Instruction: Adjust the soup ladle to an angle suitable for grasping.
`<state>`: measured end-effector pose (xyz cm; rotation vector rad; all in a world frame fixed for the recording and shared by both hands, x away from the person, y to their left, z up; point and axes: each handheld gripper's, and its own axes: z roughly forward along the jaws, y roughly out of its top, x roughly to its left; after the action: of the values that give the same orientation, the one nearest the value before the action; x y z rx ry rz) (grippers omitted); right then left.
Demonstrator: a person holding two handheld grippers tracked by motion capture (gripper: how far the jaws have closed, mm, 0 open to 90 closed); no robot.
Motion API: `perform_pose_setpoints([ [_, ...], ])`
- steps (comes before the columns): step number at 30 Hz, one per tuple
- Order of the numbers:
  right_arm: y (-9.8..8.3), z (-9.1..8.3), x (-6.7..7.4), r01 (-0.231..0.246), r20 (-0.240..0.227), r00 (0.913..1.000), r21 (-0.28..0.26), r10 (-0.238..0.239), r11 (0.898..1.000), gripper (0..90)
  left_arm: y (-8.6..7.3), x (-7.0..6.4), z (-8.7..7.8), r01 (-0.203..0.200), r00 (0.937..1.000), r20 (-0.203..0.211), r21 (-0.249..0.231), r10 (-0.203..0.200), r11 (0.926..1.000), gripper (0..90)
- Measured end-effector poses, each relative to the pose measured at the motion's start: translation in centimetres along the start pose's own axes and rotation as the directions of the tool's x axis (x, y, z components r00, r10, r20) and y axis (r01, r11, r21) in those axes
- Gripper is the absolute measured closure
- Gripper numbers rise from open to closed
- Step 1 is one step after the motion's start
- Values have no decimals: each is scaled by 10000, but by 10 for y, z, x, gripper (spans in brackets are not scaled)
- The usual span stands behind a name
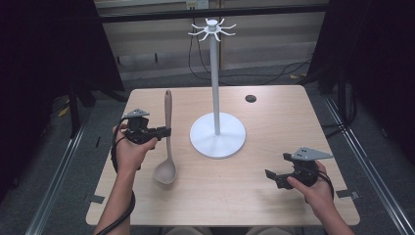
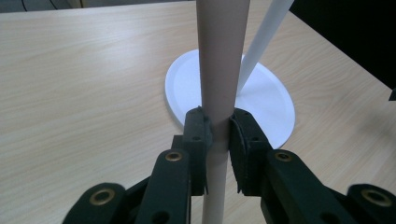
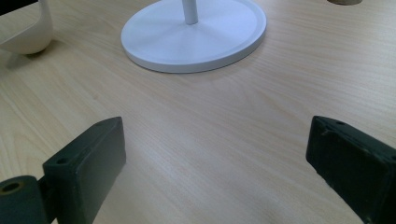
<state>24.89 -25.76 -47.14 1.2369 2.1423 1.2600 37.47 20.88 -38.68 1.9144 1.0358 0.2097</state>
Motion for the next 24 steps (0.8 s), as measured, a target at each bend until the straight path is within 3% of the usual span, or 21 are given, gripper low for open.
perform_pose_setpoints([
  [7,0,1,1,18,-29,10000,7,-18,10000,44,9,-7,-8,-327,9993,137,-496,334,9982,777],
  [8,0,1,1,40,-37,10000,-3,-40,10000,44,12,-9,-9,-338,9991,246,-810,359,9961,777],
  [13,0,1,1,30,-43,10000,-12,-30,10000,44,17,-12,-12,-346,9986,362,-1141,389,9929,776],
  [24,1,0,2,65,-37,10000,-25,-65,10000,44,26,-21,-20,-361,9971,579,-2061,490,9779,776],
])
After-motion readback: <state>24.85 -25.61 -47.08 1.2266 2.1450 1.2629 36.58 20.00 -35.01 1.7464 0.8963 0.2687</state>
